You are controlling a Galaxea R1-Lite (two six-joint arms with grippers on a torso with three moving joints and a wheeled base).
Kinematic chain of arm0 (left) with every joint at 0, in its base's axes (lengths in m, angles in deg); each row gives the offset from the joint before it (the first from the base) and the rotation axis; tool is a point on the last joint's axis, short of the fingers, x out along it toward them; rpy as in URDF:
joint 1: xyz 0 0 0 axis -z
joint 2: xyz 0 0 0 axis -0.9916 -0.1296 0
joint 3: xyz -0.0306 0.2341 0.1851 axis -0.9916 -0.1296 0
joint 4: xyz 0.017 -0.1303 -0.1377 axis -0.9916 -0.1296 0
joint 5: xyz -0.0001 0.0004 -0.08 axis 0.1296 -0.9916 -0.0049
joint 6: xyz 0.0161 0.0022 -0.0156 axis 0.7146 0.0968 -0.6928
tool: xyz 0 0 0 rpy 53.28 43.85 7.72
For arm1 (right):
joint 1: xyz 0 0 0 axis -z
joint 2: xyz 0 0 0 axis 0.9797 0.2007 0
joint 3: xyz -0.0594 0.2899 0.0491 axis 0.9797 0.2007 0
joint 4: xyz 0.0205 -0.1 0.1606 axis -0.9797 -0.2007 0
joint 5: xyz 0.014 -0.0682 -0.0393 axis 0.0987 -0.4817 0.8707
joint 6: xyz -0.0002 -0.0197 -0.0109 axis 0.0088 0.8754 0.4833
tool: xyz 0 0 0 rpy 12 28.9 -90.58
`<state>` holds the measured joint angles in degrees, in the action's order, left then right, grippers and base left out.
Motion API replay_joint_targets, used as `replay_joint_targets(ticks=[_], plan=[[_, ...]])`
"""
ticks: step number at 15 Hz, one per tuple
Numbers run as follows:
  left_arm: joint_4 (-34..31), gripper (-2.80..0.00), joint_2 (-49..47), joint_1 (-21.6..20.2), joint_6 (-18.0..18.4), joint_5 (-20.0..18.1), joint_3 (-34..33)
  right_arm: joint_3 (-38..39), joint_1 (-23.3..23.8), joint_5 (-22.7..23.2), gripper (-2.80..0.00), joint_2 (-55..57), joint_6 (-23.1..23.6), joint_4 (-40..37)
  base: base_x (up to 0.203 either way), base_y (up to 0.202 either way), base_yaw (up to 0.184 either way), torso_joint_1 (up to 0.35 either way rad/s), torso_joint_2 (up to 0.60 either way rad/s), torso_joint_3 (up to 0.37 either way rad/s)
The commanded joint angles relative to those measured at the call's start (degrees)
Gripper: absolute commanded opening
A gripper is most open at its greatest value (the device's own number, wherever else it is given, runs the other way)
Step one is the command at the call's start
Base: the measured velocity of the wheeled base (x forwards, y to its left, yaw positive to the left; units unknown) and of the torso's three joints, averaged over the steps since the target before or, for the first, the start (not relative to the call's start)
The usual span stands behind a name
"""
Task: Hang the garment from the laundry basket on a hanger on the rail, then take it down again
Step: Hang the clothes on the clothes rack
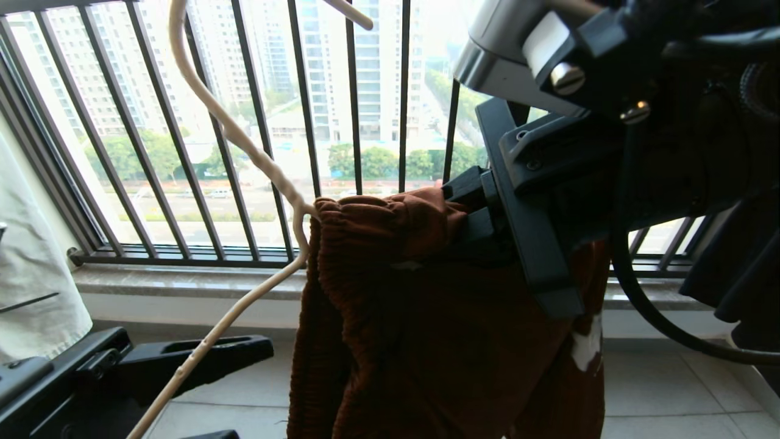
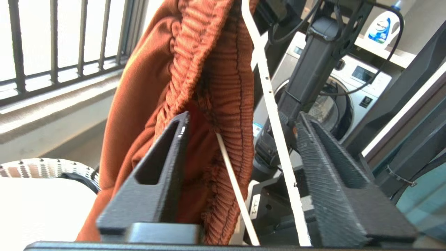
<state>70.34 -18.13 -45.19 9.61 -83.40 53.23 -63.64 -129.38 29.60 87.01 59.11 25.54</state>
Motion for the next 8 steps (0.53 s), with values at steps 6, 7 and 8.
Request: replay_joint_targets(ticks=[6,7,8], plan=[[0.6,0.00,3.9,-3.6,-0.2,-0.1,2.7,0.3,0.2,-0.3,-2.80,0.1,0.2,-0.3,0.000,0.000,0.000,0.000,0.00,0.000],[0.6,0.00,4.4,-3.7,-0.2,-0.1,2.7,0.3,0.3,-0.3,-2.80,0.1,0.2,-0.3,0.000,0.000,0.000,0.000,0.00,0.000],[0.5,0.00,4.6,-3.7,-0.2,-0.1,3.0,0.4,0.4,-0.3,-2.80,0.1,0.2,-0.4,0.000,0.000,0.000,0.000,0.00,0.000]])
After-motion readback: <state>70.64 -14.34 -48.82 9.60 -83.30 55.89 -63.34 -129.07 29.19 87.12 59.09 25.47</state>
